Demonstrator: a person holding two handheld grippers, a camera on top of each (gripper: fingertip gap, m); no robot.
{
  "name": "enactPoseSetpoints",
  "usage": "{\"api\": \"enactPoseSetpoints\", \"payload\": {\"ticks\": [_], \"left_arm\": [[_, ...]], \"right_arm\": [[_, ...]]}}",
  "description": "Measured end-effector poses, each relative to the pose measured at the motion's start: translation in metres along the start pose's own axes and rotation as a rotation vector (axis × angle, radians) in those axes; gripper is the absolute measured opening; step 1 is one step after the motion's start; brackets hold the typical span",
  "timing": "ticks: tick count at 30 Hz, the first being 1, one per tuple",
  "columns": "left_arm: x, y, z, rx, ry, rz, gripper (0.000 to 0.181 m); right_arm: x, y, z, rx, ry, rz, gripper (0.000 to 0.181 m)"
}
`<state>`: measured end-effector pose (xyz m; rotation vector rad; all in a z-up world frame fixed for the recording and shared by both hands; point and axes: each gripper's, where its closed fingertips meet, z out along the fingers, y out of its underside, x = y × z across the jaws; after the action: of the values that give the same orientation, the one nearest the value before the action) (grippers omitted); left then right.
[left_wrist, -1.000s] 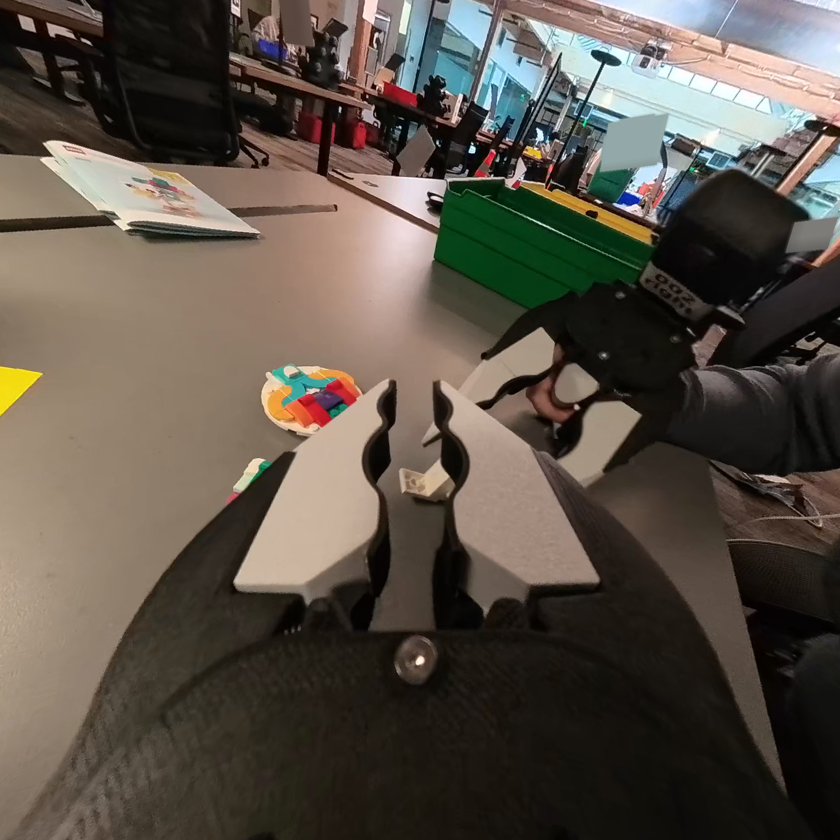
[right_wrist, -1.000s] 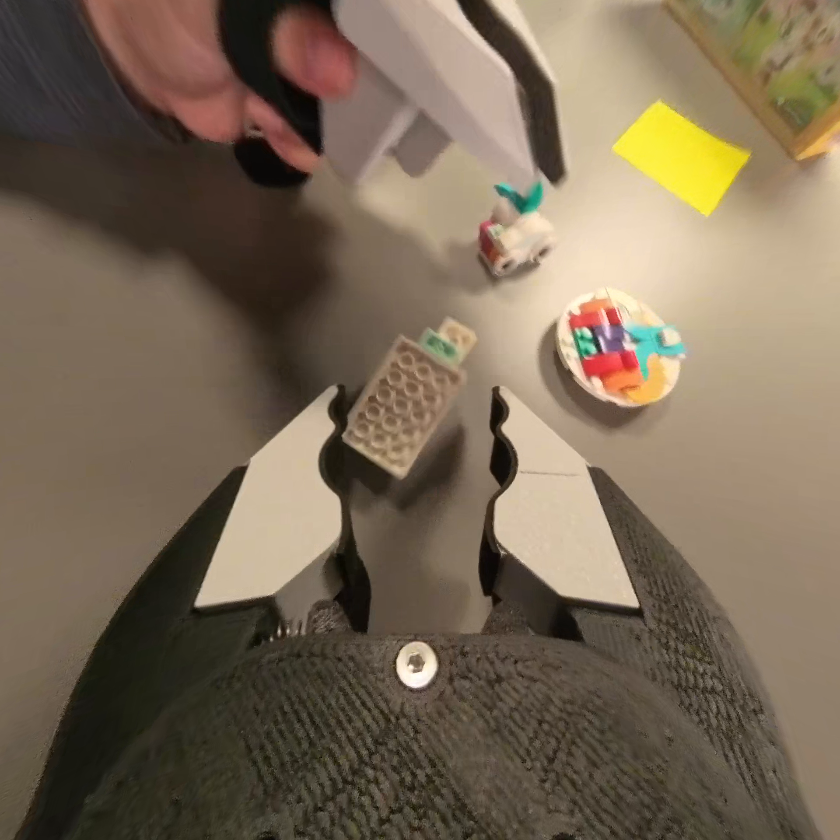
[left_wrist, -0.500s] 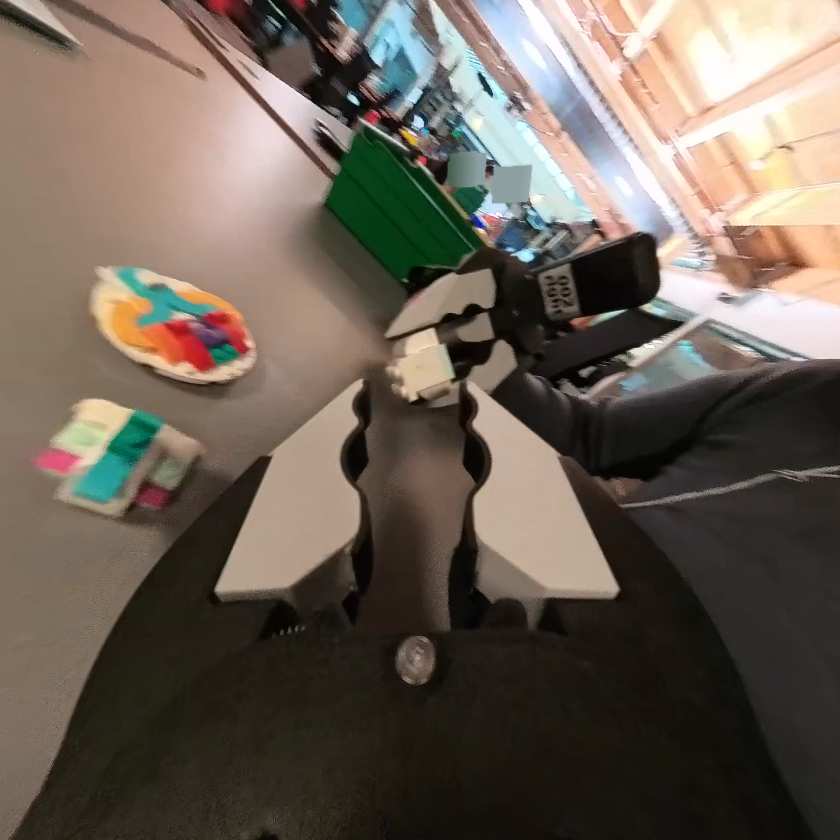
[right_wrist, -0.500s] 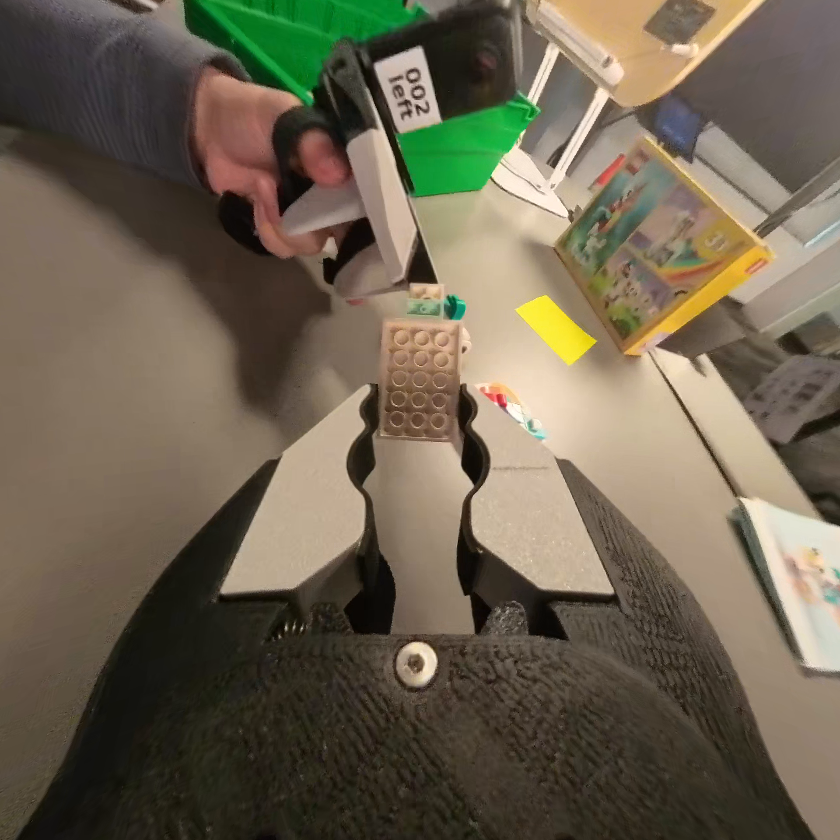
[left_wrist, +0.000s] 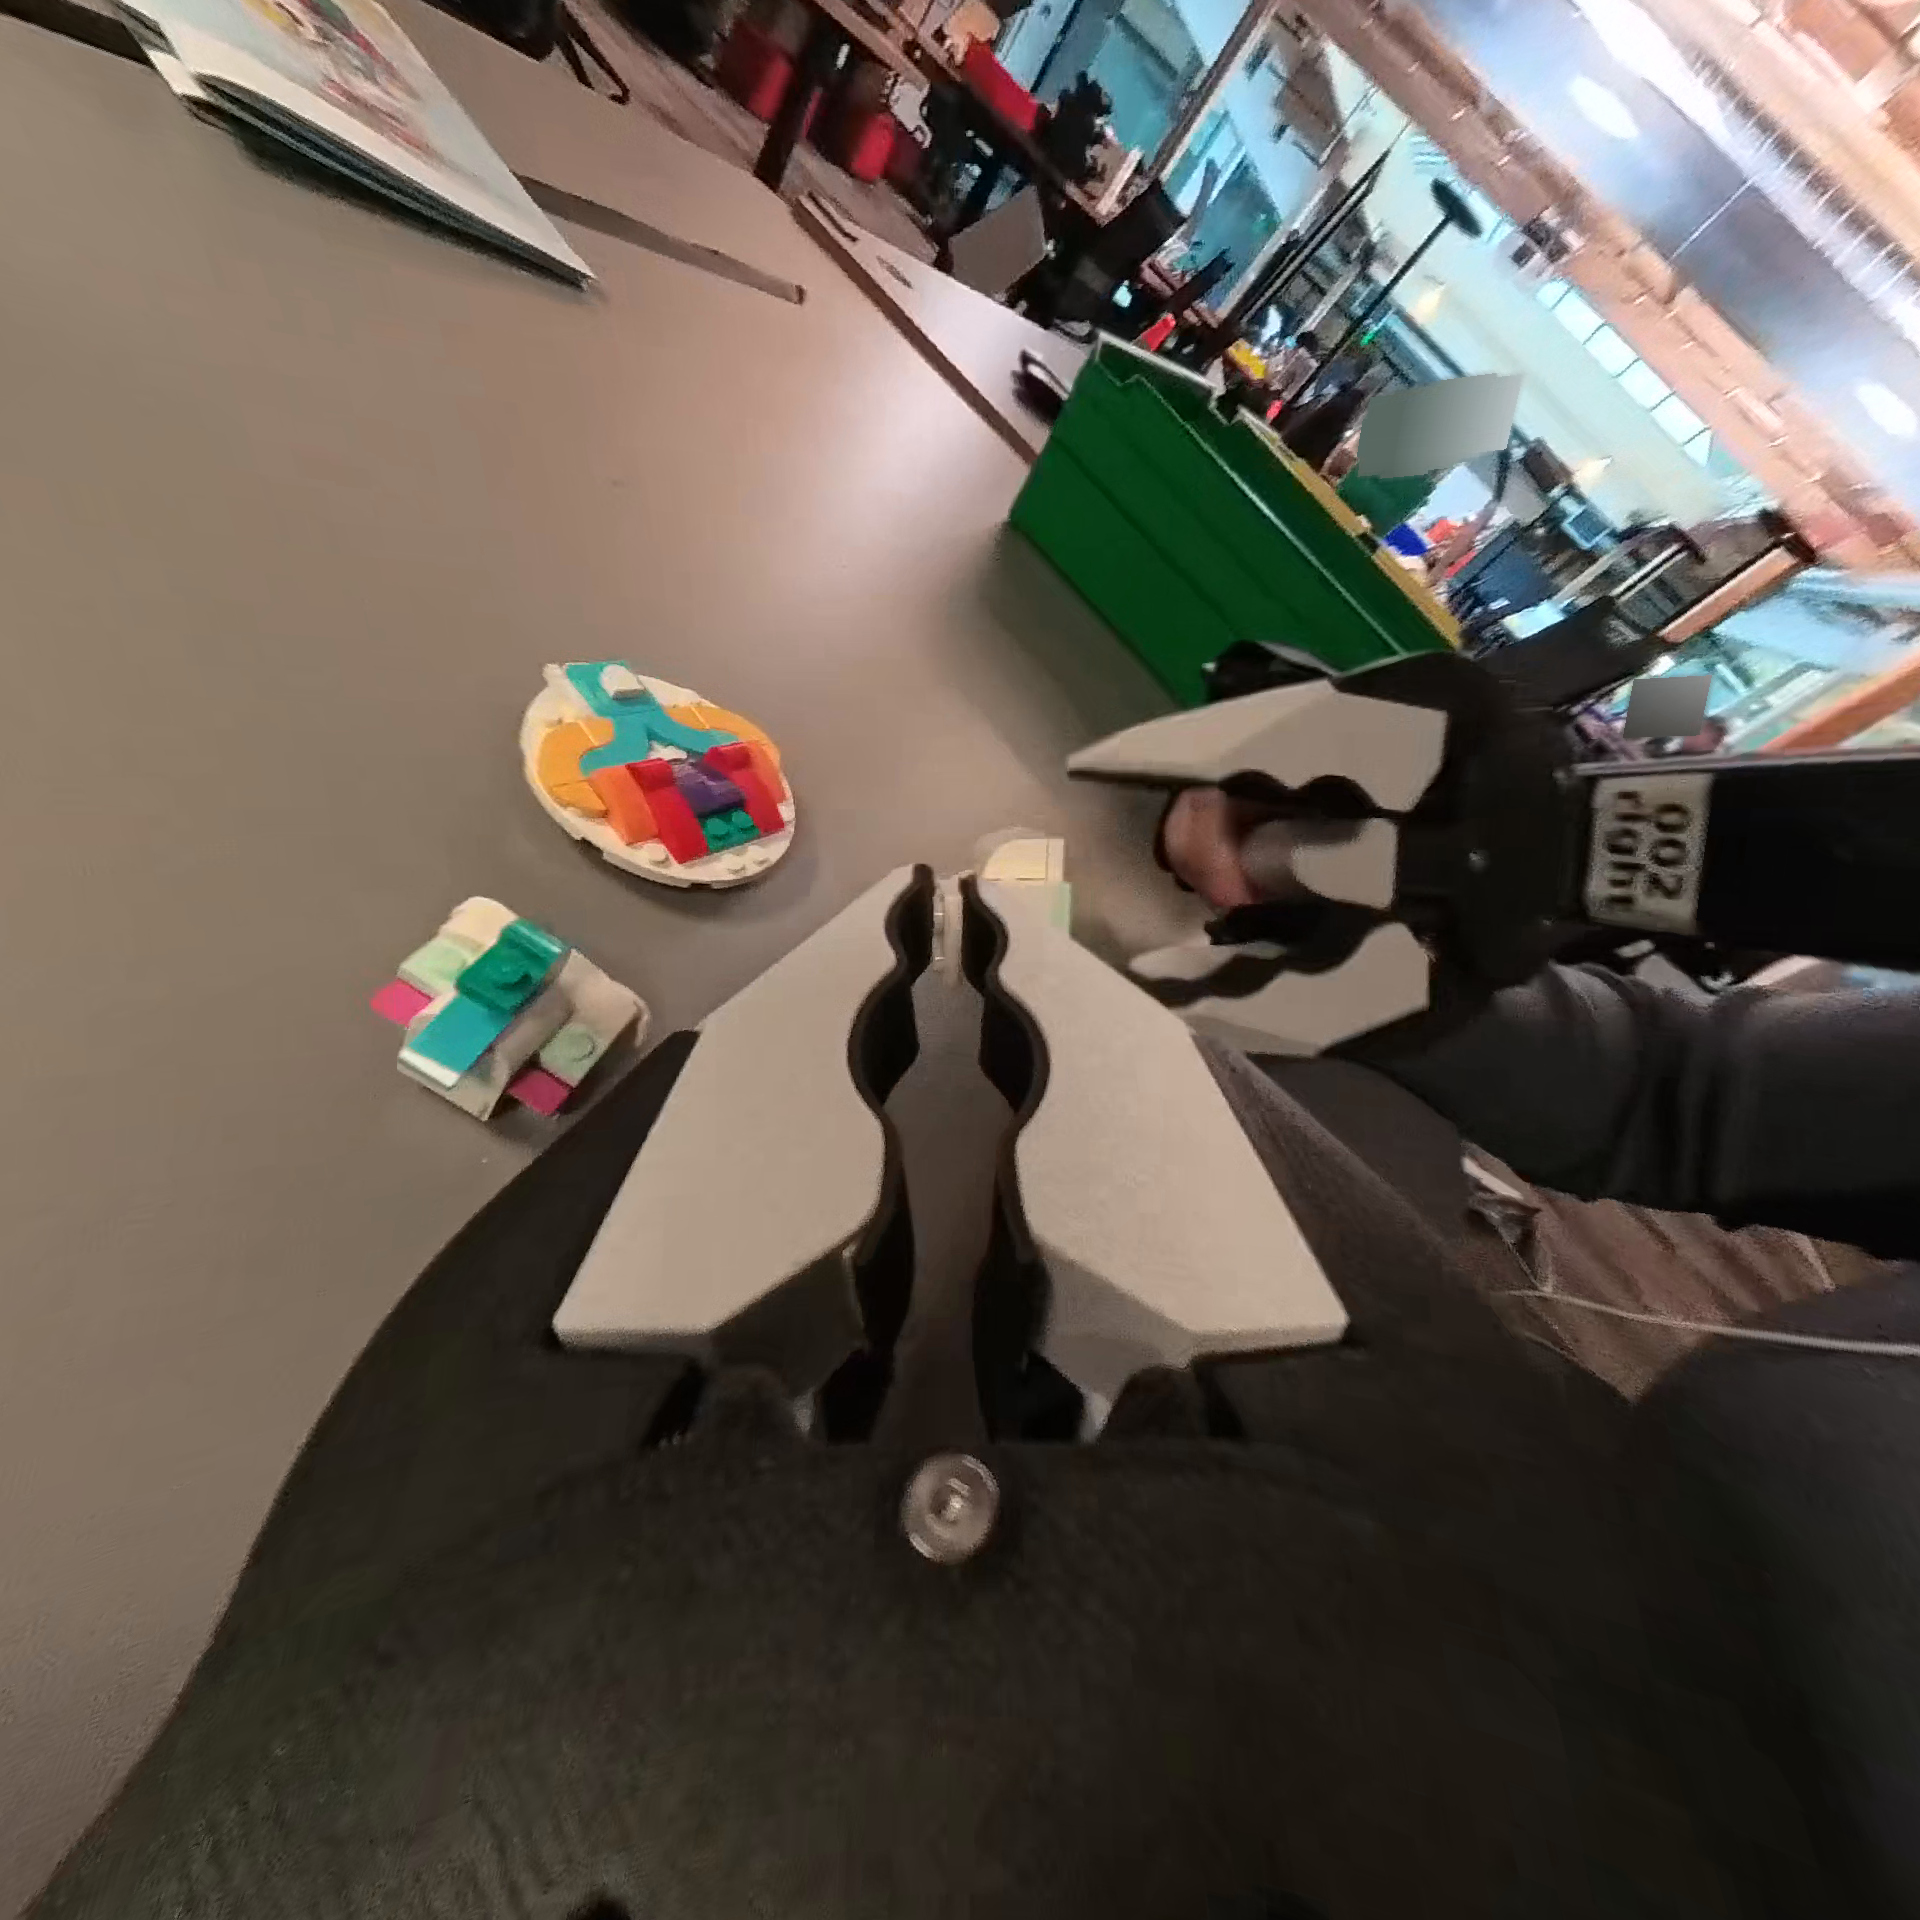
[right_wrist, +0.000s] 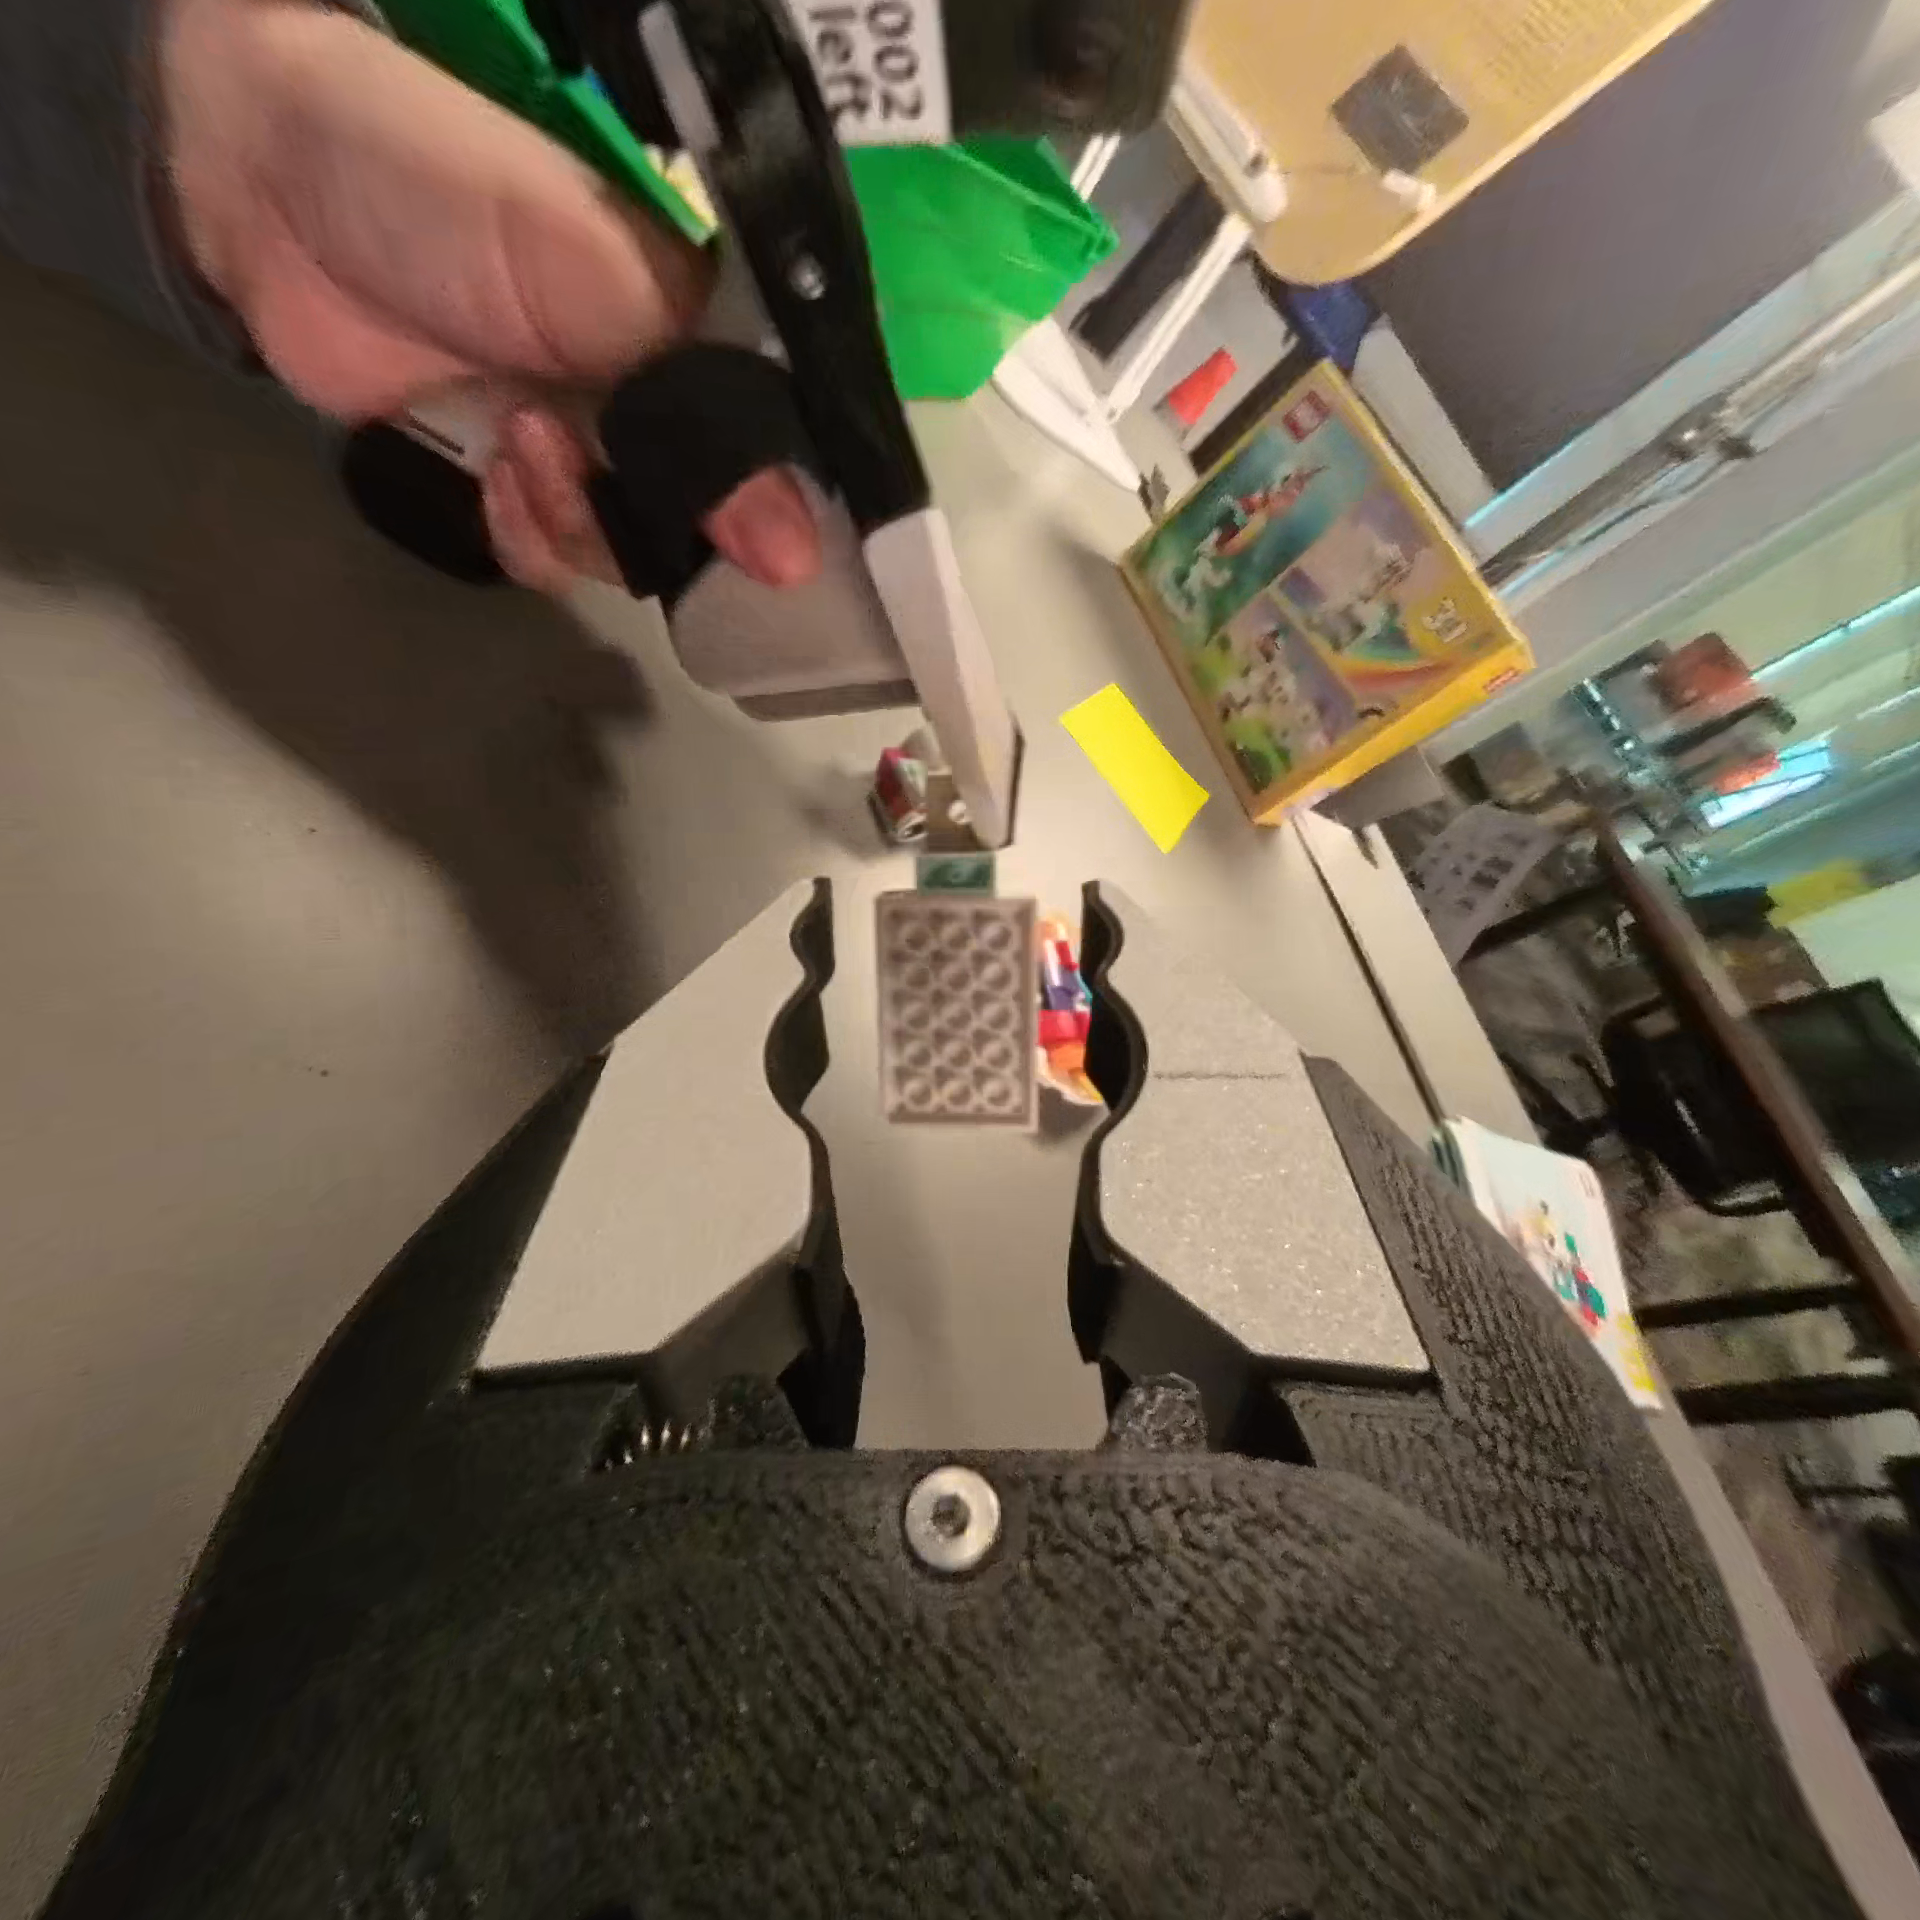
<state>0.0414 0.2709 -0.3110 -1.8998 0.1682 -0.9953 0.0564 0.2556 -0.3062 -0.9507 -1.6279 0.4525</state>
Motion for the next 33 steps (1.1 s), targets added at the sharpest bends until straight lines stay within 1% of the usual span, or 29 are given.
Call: {"api": "enactPoseSetpoints", "payload": {"ticks": [3, 4, 5, 7, 10, 11, 12, 15, 18, 20, 22, 27, 28, 29, 30, 33], "left_arm": [[-0.001, 0.001, 0.004, -0.001, -0.014, -0.029, 0.003], [-0.002, 0.002, 0.005, -0.002, -0.015, -0.041, 0.003], [-0.003, 0.002, 0.005, 0.0, -0.017, -0.052, 0.003], [-0.004, 0.002, 0.005, 0.003, -0.027, -0.067, 0.003], [-0.007, 0.003, 0.006, -0.002, -0.052, -0.071, 0.003], [-0.008, 0.003, 0.007, -0.005, -0.054, -0.069, 0.003], [-0.007, 0.004, 0.007, -0.008, -0.053, -0.067, 0.003], [-0.007, 0.005, 0.008, -0.013, -0.049, -0.074, 0.003], [-0.007, 0.006, 0.008, -0.02, -0.048, -0.071, 0.004], [-0.007, 0.007, 0.009, -0.031, -0.056, -0.057, 0.003], [-0.008, 0.01, 0.01, -0.05, -0.077, -0.046, 0.004], [-0.006, 0.011, 0.011, -0.058, -0.056, -0.055, 0.005], [-0.005, 0.012, 0.01, -0.065, -0.028, -0.073, 0.007], [-0.001, 0.016, 0.009, -0.091, 0.012, -0.096, 0.016], [0.001, 0.018, 0.009, -0.111, 0.043, -0.119, 0.019], [0.001, 0.016, 0.009, -0.098, 0.044, -0.118, 0.01]], "right_arm": [[-0.007, 0.01, 0.007, -0.098, 0.008, -0.07, 0.041], [-0.004, 0.011, 0.007, -0.109, 0.036, -0.098, 0.034], [-0.002, 0.011, 0.007, -0.112, 0.058, -0.117, 0.031], [-0.002, 0.01, 0.008, -0.12, 0.072, -0.13, 0.03], [-0.005, 0.004, 0.008, -0.097, 0.067, -0.129, 0.028], [-0.007, 0.003, 0.009, -0.098, 0.061, -0.128, 0.023], [-0.007, 0.004, 0.01, -0.11, 0.063, -0.128, 0.023], [-0.003, 0.009, 0.011, -0.14, 0.086, -0.114, 0.015], [-0.004, 0.011, 0.011, -0.151, 0.075, -0.101, 0.015], [-0.006, 0.016, 0.013, -0.177, 0.052, -0.071, 0.018], [-0.008, 0.02, 0.014, -0.198, 0.032, -0.036, 0.013], [-0.008, 0.019, 0.013, -0.163, 0.021, -0.017, 0.013], [-0.008, 0.019, 0.012, -0.15, 0.026, -0.025, 0.013], [-0.006, 0.018, 0.012, -0.139, 0.029, -0.027, 0.013], [-0.007, 0.017, 0.011, -0.122, 0.017, -0.023, 0.013], [-0.005, 0.016, 0.009, -0.097, 0.009, -0.002, 0.013]]}}
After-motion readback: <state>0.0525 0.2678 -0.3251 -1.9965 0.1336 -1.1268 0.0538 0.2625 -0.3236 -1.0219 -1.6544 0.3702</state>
